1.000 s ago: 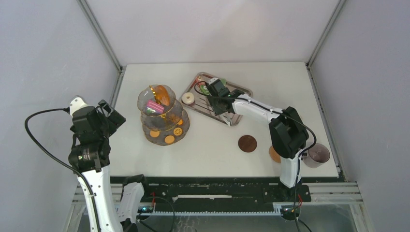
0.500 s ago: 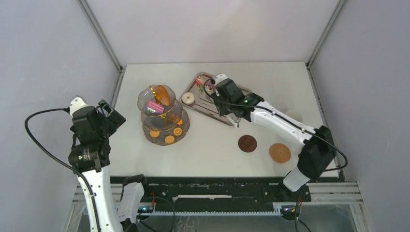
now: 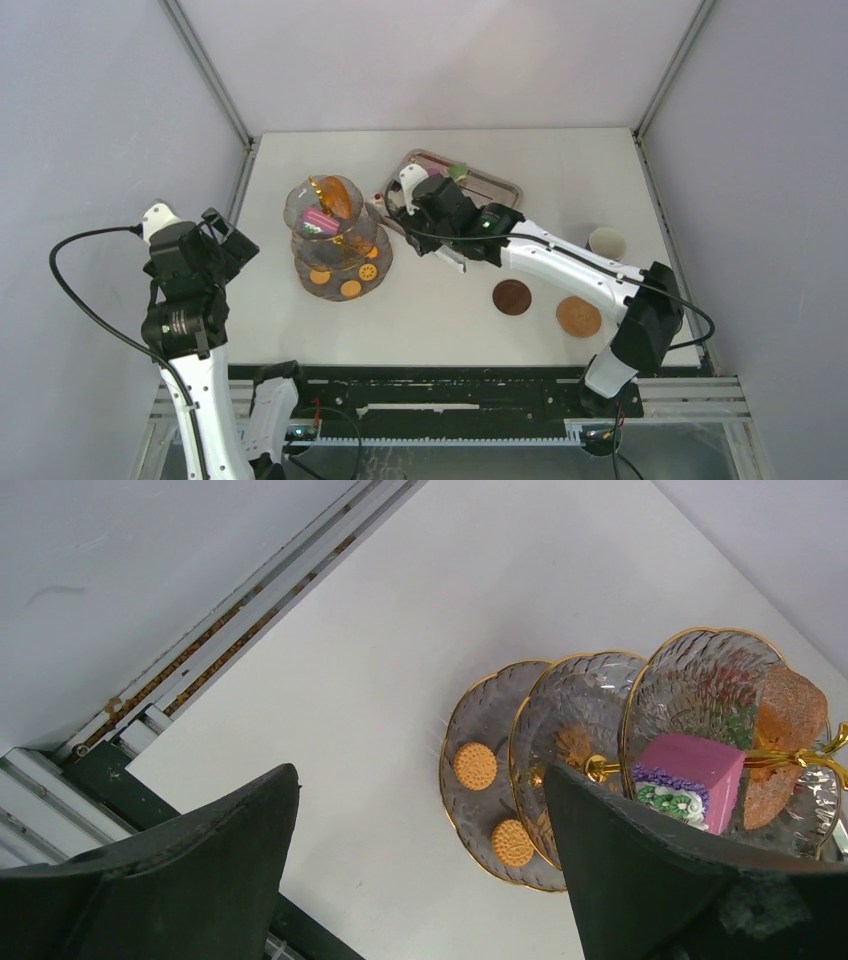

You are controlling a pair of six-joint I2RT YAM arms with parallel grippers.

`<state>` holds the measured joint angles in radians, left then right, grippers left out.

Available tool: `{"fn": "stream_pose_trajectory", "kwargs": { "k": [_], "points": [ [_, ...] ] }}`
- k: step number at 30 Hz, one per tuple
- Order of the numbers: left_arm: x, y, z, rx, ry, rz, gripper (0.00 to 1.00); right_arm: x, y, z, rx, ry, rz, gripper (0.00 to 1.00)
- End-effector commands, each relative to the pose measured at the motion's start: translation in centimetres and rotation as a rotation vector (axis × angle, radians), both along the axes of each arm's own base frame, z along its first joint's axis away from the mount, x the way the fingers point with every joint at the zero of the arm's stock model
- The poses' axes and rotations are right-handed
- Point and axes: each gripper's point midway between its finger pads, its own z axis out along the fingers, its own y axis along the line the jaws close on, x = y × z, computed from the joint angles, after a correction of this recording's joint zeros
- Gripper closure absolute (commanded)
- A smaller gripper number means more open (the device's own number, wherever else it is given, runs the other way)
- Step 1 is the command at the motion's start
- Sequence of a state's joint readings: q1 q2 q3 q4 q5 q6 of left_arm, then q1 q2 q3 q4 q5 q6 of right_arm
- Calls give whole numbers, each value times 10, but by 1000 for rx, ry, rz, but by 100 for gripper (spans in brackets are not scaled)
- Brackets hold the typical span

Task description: Serve the afternoon tea

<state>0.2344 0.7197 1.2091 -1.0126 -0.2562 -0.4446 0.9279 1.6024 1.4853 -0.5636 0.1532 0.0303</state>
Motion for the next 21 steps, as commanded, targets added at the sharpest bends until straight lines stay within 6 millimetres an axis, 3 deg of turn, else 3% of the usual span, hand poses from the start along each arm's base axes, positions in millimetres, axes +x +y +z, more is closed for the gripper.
{"fn": "stream_pose_trajectory", "kwargs": {
  "k": [1, 9, 16, 21],
  "points": [
    [-6, 4, 11, 28, -30, 18, 4, -1, 31, 39, 84, -98, 79, 68],
    [-8, 4, 11, 32, -32, 22, 4, -6, 52, 35, 78, -101, 115, 68],
    [-9, 5, 10, 34, -29, 24, 4, 5, 70, 26, 45, -130, 108, 67],
    [-8, 4, 8, 31, -24, 22, 4, 12, 79, 13, 32, -123, 105, 52]
  ]
}}
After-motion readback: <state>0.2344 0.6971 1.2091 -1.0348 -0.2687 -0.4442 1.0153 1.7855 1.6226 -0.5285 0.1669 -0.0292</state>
